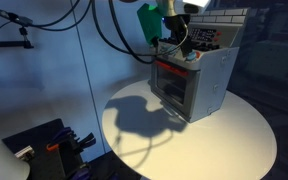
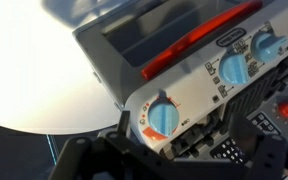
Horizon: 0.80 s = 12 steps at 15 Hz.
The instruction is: Turn the knob on the far right to the right
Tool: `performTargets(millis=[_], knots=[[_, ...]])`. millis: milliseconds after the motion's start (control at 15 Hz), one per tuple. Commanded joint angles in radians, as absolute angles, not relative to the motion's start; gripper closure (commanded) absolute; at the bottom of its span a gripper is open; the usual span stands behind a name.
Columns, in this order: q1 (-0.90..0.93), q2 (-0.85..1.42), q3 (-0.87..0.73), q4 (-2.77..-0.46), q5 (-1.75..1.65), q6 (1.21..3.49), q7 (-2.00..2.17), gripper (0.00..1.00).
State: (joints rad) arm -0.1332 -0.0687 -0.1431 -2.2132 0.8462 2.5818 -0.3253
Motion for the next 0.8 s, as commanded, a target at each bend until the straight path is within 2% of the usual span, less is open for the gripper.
performTargets(millis=[0, 733], knots=[[-0.144, -0.132, -0.161, -2.24, 0.737, 2.489, -0.276, 0.0], [-0.146, -0.198, -0.186, -2.236, 0.429, 2.348, -0.119, 0.0]])
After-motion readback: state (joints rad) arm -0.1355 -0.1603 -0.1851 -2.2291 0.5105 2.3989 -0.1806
